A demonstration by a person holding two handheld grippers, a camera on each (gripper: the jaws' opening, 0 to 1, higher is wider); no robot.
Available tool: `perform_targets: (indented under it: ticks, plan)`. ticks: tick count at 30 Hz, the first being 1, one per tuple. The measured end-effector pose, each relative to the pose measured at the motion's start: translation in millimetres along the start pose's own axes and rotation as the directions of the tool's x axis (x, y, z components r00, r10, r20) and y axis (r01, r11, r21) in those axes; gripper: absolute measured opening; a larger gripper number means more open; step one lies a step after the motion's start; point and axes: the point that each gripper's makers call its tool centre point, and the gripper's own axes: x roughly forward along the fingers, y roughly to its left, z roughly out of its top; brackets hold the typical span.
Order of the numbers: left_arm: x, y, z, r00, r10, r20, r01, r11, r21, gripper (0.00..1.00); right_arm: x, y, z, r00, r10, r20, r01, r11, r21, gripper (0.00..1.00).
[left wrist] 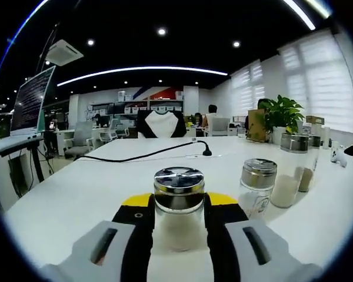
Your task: Rotate the seasoning bottle until the label or dispensing opening points toward the visible target arrow and the bottle remains upright within the marked orientation range
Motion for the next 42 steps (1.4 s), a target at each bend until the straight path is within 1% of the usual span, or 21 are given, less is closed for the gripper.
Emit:
perform_targets:
  ticks: [2, 4, 5, 8, 10, 13, 14, 17, 18, 20, 21, 22, 25, 26, 29, 31, 32, 33, 34, 39, 42]
  plan:
    - [0.1, 0.3, -0.3, 1.000, -0.010, 0.000, 0.010, 1.000, -0.009, 0.34, -0.5, -0.2, 0.1, 1.000, -0.002, -0.001, 0.002, 1.000, -0.008, 0.82]
    - [0.5, 0.3, -0.7, 0.999, -0.039, 0.002, 0.039, 0.999, -0.004, 0.34, -1.1, -0.8, 0.2, 1.000, -0.004, -0.001, 0.004, 1.000, -0.009, 0.82]
    - [1.2, -0.4, -0.9, 0.998, -0.067, 0.006, 0.067, 0.998, 0.000, 0.34, -1.6, -1.0, 0.2, 1.000, -0.005, -0.002, 0.005, 1.000, -0.008, 0.82]
    - [0.4, -0.5, -1.1, 0.995, -0.101, 0.011, 0.101, 0.995, 0.001, 0.34, -3.5, -3.7, 1.0, 1.000, -0.018, 0.008, 0.018, 1.000, -0.007, 0.82]
    - [0.6, -1.8, -1.2, 0.991, -0.135, 0.009, 0.135, 0.991, 0.003, 0.34, -3.3, -4.0, -1.0, 1.000, -0.017, 0.002, 0.017, 1.000, 0.005, 0.82]
    - [0.2, -3.6, -1.3, 0.982, -0.189, 0.011, 0.189, 0.982, 0.011, 0.34, -4.2, -4.3, -1.4, 1.000, -0.019, -0.002, 0.019, 1.000, -0.010, 0.82]
    - [-0.3, -6.0, -1.4, 0.974, -0.226, 0.011, 0.226, 0.974, 0.011, 0.34, -4.6, -5.0, -1.0, 1.000, -0.024, -0.001, 0.024, 1.000, -0.009, 0.82]
    - [-0.2, -5.4, -1.8, 0.962, -0.272, 0.005, 0.271, 0.962, 0.026, 0.34, -4.8, -5.6, 0.0, 1.000, -0.025, 0.001, 0.025, 1.000, -0.003, 0.82]
    - [0.0, -6.3, -1.8, 0.956, -0.293, 0.004, 0.293, 0.956, 0.020, 0.34, -4.8, -5.8, 0.3, 1.000, -0.026, 0.001, 0.026, 1.000, -0.005, 0.82]
    - [0.2, -7.7, -2.0, 0.941, -0.339, -0.006, 0.339, 0.940, 0.037, 0.34, -5.1, -5.4, 1.6, 1.000, -0.025, 0.004, 0.025, 1.000, -0.012, 0.82]
    - [-0.5, -9.2, -2.0, 0.930, -0.368, -0.011, 0.368, 0.929, 0.033, 0.34, -5.3, -5.6, 1.8, 1.000, -0.028, 0.004, 0.028, 1.000, -0.012, 0.82]
    - [-0.5, -9.3, -1.9, 0.923, -0.384, -0.012, 0.384, 0.923, 0.035, 0.34, -5.5, -5.5, 1.9, 1.000, -0.027, 0.005, 0.027, 1.000, -0.010, 0.82]
    - [-0.8, -10.6, -2.4, 0.897, -0.442, -0.018, 0.443, 0.896, 0.034, 0.35, -6.0, -5.0, 1.0, 1.000, -0.026, 0.001, 0.026, 1.000, -0.012, 0.82]
    - [-1.2, -10.1, -2.4, 0.888, -0.459, -0.023, 0.460, 0.886, 0.059, 0.35, -6.4, -4.9, 1.2, 1.000, -0.027, 0.001, 0.027, 1.000, -0.014, 0.82]
    - [-2.0, -10.5, -2.5, 0.873, -0.487, -0.025, 0.488, 0.872, 0.051, 0.35, -8.3, -5.6, 1.8, 0.999, -0.032, 0.005, 0.032, 0.999, -0.013, 0.82]
    - [-2.4, -12.6, -2.9, 0.855, -0.518, -0.024, 0.518, 0.853, 0.056, 0.35, -9.0, -6.2, 1.2, 0.999, -0.033, 0.005, 0.033, 0.999, -0.009, 0.82]
    - [-2.6, -13.7, -2.7, 0.843, -0.537, -0.026, 0.537, 0.841, 0.061, 0.35, -9.0, -6.5, 0.4, 0.999, -0.034, 0.002, 0.034, 0.999, -0.006, 0.82]
    - [-2.6, -14.4, -2.5, 0.836, -0.547, -0.030, 0.548, 0.834, 0.067, 0.35, -8.8, -6.5, 0.5, 0.999, -0.034, 0.002, 0.034, 0.999, -0.005, 0.82]
    - [-3.1, -16.0, -2.5, 0.823, -0.566, -0.034, 0.567, 0.820, 0.074, 0.35, -7.9, -6.0, 1.3, 0.999, -0.032, 0.005, 0.032, 0.999, -0.004, 0.82]
    - [-2.1, -18.4, -2.6, 0.784, -0.619, -0.047, 0.621, 0.779, 0.086, 0.35, -4.8, -3.4, 5.7, 1.000, -0.023, 0.013, 0.024, 1.000, -0.013, 0.82]
    - [-0.6, -18.9, -2.8, 0.771, -0.634, -0.052, 0.636, 0.766, 0.091, 0.35, -4.2, -2.5, 5.7, 1.000, -0.021, 0.015, 0.021, 1.000, -0.009, 0.82]
